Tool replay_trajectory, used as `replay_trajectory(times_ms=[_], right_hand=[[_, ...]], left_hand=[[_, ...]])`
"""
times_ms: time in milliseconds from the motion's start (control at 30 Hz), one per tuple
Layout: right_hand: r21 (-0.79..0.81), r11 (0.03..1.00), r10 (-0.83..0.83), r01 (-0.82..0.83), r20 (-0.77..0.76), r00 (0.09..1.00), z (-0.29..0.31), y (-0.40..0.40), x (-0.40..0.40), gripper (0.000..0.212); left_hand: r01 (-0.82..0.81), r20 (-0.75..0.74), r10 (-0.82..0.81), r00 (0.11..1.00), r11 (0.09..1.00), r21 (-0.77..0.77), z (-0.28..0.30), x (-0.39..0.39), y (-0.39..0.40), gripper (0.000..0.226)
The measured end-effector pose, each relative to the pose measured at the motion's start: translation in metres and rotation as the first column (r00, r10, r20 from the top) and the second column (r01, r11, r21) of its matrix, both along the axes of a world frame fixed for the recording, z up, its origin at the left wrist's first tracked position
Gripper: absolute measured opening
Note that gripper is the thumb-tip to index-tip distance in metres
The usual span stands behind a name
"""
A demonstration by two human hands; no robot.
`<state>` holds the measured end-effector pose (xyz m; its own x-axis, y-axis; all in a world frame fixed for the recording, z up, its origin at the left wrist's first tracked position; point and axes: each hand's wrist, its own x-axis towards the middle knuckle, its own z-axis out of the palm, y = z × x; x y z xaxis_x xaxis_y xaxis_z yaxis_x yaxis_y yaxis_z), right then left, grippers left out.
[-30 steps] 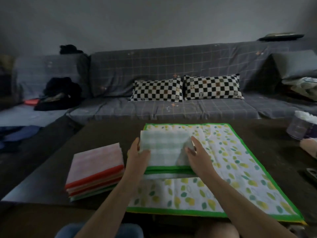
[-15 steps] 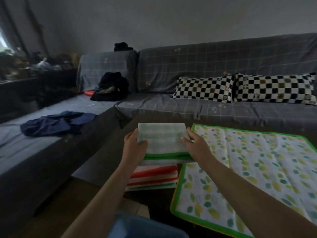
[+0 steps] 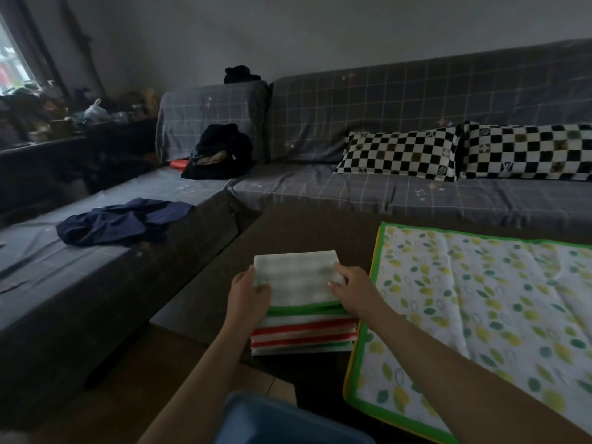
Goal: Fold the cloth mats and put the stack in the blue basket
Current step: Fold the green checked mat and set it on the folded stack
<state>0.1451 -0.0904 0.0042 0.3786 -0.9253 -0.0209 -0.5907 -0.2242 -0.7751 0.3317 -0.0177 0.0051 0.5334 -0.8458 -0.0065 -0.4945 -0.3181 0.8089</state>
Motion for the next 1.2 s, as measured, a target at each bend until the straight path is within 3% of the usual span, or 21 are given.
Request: replay_trajectory(times_ms=[367, 500, 600, 900, 1033, 1200], right_hand=[[0.012, 1.0, -0.01, 0.012, -0.097, 0.995, -0.027, 0.001, 0.003, 0.054], [0.136, 0.99, 0.034, -0.031, -0.017, 0.999, -0.033, 0.006, 0.006, 0.055], [0.14, 0.989, 0.046, -0.039, -0.05, 0.998, -0.037, 0.009, 0.008, 0.055], [0.075, 0.996, 0.062, -0.049, -0.19, 0.98, -0.038, 0.015, 0.013, 0.054], [0.124, 0.989, 0.108, -0.077, -0.27, 0.957, -0.023, 0.013, 0.008, 0.055], [0.107, 0.989, 0.116, -0.099, -0.172, 0.978, -0.011, 0.017, -0.003, 0.055]], left_hand=[[0.007, 0.044, -0.012, 0.999, 0.995, 0.095, -0.02, 0.0, 0.005, 0.055], [0.095, -0.089, -0.079, 0.993, 0.977, 0.192, -0.019, -0.003, 0.004, 0.061], [0.108, -0.1, -0.087, 0.991, 0.966, 0.234, -0.023, -0.003, 0.008, 0.063], [0.142, 0.044, -0.16, 0.986, 0.95, 0.278, -0.033, -0.001, 0.003, 0.063], [0.172, 0.146, -0.237, 0.96, 0.917, 0.359, -0.021, -0.003, 0.007, 0.063], [0.085, 0.413, -0.181, 0.892, 0.967, 0.24, -0.003, -0.013, 0.02, 0.056]])
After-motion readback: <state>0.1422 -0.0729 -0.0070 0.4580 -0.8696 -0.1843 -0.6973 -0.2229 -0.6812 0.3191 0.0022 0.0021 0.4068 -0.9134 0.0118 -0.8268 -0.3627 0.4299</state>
